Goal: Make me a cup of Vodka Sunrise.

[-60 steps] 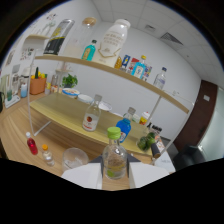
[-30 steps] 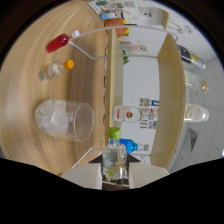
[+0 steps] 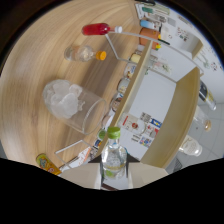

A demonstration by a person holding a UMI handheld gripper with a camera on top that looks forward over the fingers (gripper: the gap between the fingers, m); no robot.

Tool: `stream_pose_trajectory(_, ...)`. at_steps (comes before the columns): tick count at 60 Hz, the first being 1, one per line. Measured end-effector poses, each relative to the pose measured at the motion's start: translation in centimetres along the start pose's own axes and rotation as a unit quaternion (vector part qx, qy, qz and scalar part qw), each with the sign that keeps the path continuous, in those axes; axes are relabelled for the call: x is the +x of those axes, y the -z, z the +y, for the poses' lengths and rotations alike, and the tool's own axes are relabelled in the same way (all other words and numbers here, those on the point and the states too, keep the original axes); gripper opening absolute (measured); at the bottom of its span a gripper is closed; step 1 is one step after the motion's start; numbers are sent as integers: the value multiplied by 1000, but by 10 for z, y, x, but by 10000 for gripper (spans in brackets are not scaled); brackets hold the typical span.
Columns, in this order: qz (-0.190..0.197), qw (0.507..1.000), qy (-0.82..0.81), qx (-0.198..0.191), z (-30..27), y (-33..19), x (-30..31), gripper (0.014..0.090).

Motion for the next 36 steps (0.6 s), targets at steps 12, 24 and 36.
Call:
stream_pose_trajectory(12,-14,945,-326,29,0,18,28,356)
stream_pose_trajectory(24,-3,748,-658,87,10,37,65,360)
stream_pose_trajectory(36,-43,626,-772,98,7,22,24,357)
